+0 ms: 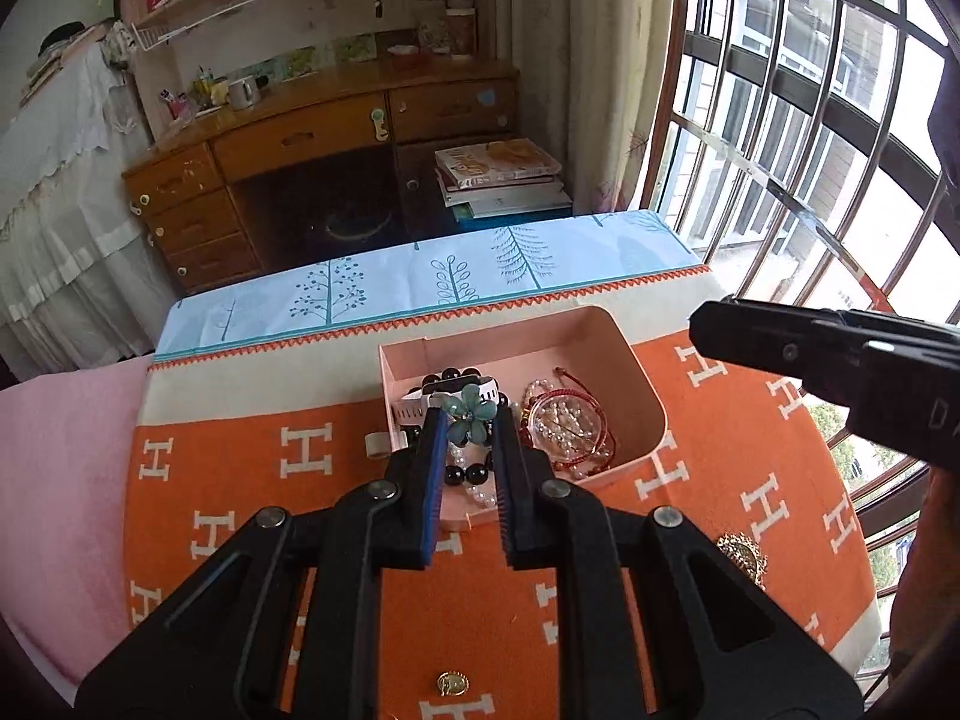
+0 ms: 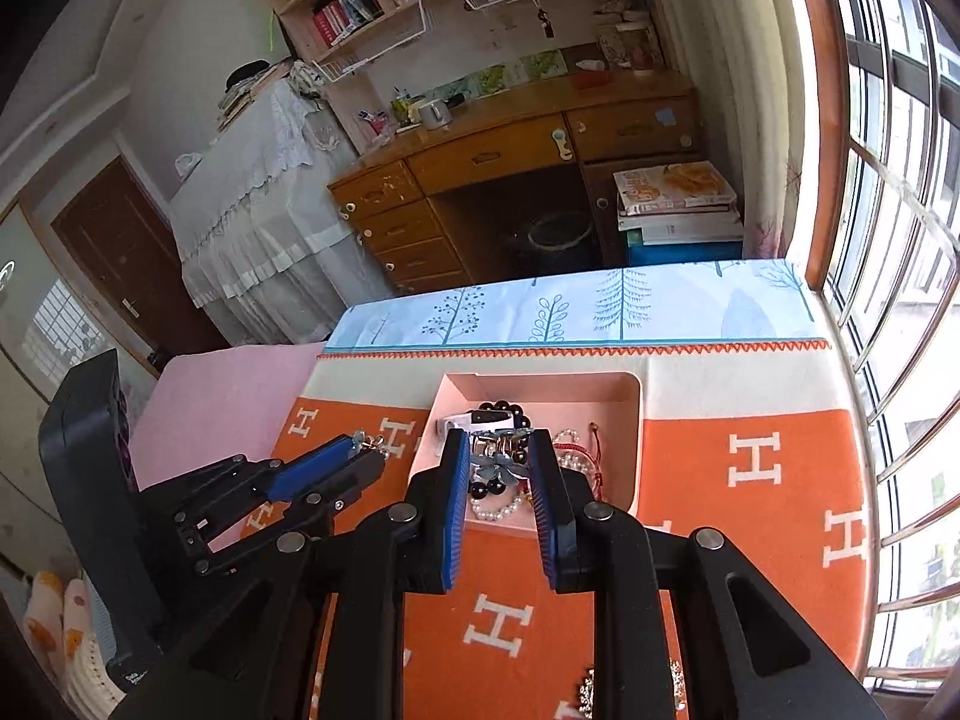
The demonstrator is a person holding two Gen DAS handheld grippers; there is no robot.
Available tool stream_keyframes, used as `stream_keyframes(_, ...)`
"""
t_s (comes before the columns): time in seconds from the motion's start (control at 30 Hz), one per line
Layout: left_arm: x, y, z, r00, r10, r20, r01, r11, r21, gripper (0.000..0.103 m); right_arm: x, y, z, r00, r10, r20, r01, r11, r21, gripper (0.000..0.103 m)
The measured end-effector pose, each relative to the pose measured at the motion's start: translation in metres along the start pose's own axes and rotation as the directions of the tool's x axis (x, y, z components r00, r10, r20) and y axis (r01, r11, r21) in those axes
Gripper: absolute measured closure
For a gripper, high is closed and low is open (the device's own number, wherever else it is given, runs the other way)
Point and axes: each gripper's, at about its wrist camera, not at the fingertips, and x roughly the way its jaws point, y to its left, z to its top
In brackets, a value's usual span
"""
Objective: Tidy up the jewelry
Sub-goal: 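Carry both flower brooches over the pink box and open both tools, then pull both open tools back toward the rings on the blanket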
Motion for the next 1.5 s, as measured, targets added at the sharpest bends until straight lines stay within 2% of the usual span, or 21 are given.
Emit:
stream_keyframes(0.17, 0.041, 0.006, 0.002, 0.999, 0.004, -0.051, -0.006, 0.999, -0.04, 0.09, 0.053, -0.024, -0.004, 0.998, -0.003, -0.056, 0.007, 0.998, 0.062, 0.083)
stream_keyframes(0.23, 0.055, 0.012, 0.0, 0.997, -0.022, -0.075, 0.017, 0.998, -0.067, 0.09, 0.072, -0.033, -0.008, 0.997, -0.01, -0.08, 0.016, 0.997, 0.074, 0.083)
stream_keyframes(0.3, 0.069, 0.019, -0.001, 0.99, -0.075, -0.121, 0.063, 0.993, -0.101, 0.09, 0.087, -0.039, -0.014, 0.995, -0.013, -0.102, 0.022, 0.996, 0.085, 0.079)
stream_keyframes(0.33, 0.076, 0.022, -0.002, 0.986, -0.088, -0.139, 0.072, 0.991, -0.115, 0.089, 0.092, -0.043, -0.02, 0.995, -0.016, -0.102, 0.025, 0.996, 0.088, 0.072)
stream_keyframes(0.37, 0.08, 0.024, -0.004, 0.983, -0.097, -0.153, 0.079, 0.989, -0.122, 0.083, 0.095, -0.045, -0.022, 0.995, -0.025, -0.095, 0.034, 0.996, 0.086, 0.066)
stream_keyframes(0.4, 0.083, 0.026, -0.005, 0.981, -0.102, -0.163, 0.083, 0.989, -0.121, 0.078, 0.096, -0.046, -0.024, 0.996, -0.037, -0.084, 0.044, 0.996, 0.078, 0.064)
stream_keyframes(0.47, 0.083, 0.028, -0.008, 0.982, -0.097, -0.161, 0.08, 0.991, -0.11, 0.058, 0.097, -0.046, -0.026, 0.997, -0.042, -0.07, 0.046, 0.997, 0.057, 0.064)
stream_keyframes(0.7, 0.052, 0.031, -0.022, 0.986, -0.081, -0.142, 0.076, 0.996, -0.041, 0.055, 0.086, -0.042, -0.037, 0.997, -0.042, -0.058, 0.044, 0.998, 0.036, 0.064)
stream_keyframes(0.87, 0.023, 0.041, -0.04, 0.989, -0.071, -0.133, 0.067, 0.997, -0.036, 0.055, 0.073, -0.03, -0.053, 0.997, -0.036, -0.062, 0.036, 0.999, -0.007, 0.064)
stream_keyframes(1.17, -0.019, 0.064, -0.078, 0.993, -0.048, -0.106, 0.042, 0.997, -0.059, 0.055, 0.055, 0.0, -0.096, 0.996, -0.003, -0.093, -0.004, 0.997, -0.077, 0.064)
stream_keyframes(1.33, -0.034, 0.065, -0.107, 0.992, -0.067, -0.107, 0.063, 0.997, -0.035, 0.055, 0.047, 0.025, -0.125, 0.993, 0.031, -0.114, -0.045, 0.991, -0.125, 0.064)
stream_keyframes(1.5, -0.04, 0.064, -0.142, 0.989, -0.085, -0.117, 0.086, 0.996, 0.004, 0.055, 0.046, 0.06, -0.163, 0.987, 0.049, -0.155, -0.084, 0.97, -0.227, 0.064)
